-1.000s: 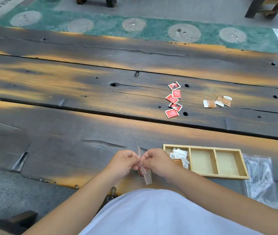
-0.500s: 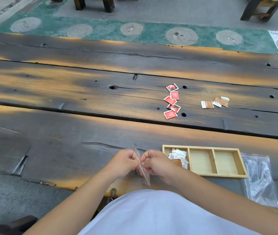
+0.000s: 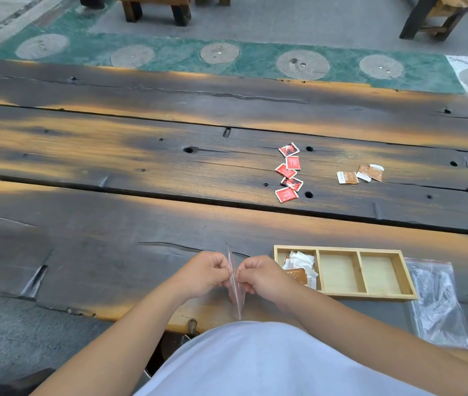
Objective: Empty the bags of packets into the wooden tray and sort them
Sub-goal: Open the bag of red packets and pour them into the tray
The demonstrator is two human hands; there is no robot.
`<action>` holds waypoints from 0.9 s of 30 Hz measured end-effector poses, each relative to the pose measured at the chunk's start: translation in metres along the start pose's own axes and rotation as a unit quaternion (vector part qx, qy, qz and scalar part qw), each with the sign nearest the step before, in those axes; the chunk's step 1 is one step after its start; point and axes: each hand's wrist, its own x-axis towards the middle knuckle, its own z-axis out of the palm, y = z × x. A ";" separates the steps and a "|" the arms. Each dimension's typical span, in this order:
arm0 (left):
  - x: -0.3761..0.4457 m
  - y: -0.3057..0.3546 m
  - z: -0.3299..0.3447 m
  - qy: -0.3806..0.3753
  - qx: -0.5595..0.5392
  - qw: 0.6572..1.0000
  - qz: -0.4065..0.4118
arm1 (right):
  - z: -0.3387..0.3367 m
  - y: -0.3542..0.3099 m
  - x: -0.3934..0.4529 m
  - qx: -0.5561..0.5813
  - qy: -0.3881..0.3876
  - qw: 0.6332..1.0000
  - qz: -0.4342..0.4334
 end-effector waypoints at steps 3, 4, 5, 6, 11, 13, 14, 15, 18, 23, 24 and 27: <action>0.000 -0.002 -0.002 0.000 0.069 0.998 -0.004 | -0.002 0.002 -0.002 -0.015 0.030 0.999 0.004; 0.000 -0.005 -0.005 0.014 0.101 0.995 -0.010 | -0.006 0.004 -0.001 -0.020 0.059 0.998 0.009; 0.000 -0.011 -0.010 0.035 0.137 0.990 -0.017 | -0.012 0.007 0.001 -0.030 0.096 0.995 0.012; -0.001 -0.016 -0.015 0.059 0.172 0.983 -0.022 | -0.019 0.010 0.001 -0.050 0.130 0.990 0.012; -0.006 -0.021 -0.020 0.096 0.237 0.967 0.013 | -0.032 0.017 -0.002 -0.306 0.103 0.945 -0.049; -0.007 -0.018 -0.015 0.092 0.255 0.961 0.052 | -0.028 0.015 -0.002 -0.348 0.087 0.928 -0.098; -0.007 -0.017 -0.015 0.086 0.272 0.955 0.083 | -0.028 0.015 -0.002 -0.374 0.076 0.915 -0.132; -0.008 -0.018 -0.017 0.075 0.299 0.944 0.118 | -0.029 0.014 -0.003 -0.413 0.059 0.894 -0.165; -0.011 -0.021 -0.029 0.044 0.377 0.898 0.223 | -0.039 0.010 -0.006 -0.535 -0.009 0.809 -0.244; -0.012 -0.043 -0.048 -0.015 0.428 0.857 0.286 | -0.053 0.007 -0.010 -0.539 -0.025 0.801 -0.259; -0.011 -0.047 -0.053 -0.010 0.425 0.858 0.287 | -0.055 0.008 -0.010 -0.543 -0.016 0.796 -0.268; -0.013 -0.055 -0.059 0.026 0.386 0.865 0.319 | -0.057 0.012 -0.013 -0.524 0.015 0.801 -0.291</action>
